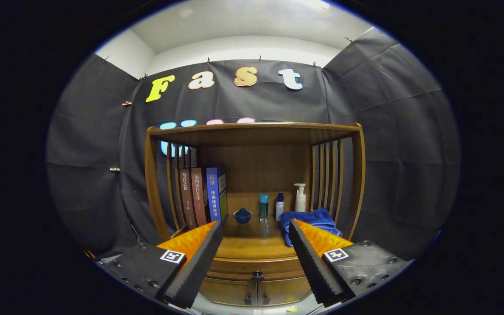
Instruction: Pull open the drawer, take out the items inside it, and place them on the countertop above the cabinet.
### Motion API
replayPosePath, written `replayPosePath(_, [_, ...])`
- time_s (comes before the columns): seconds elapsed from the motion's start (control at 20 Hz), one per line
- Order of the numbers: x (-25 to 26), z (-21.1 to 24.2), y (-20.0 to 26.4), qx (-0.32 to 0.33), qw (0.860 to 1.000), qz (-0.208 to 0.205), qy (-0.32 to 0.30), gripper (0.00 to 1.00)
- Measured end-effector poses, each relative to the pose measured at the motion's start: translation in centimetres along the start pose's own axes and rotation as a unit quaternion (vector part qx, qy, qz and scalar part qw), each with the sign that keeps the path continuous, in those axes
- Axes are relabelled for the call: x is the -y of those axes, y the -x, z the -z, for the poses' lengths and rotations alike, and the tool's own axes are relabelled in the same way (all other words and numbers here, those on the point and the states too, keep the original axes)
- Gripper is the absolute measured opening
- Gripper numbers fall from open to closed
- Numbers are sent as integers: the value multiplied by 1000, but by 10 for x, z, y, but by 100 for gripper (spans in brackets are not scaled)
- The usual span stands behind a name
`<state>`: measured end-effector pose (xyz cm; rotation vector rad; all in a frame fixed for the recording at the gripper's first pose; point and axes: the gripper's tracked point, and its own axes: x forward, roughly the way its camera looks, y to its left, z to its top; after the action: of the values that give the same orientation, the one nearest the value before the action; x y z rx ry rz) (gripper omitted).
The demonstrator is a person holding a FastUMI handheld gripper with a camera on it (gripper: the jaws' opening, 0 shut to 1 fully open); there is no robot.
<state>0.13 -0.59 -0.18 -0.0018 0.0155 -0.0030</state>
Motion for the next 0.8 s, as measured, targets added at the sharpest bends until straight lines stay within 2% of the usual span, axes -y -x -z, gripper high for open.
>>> replayPosePath(0.55, [8,15,-10,-11,1000,4,-3,99])
replayPosePath(0.8, [13,44,-27,-35,999,10,-4,99])
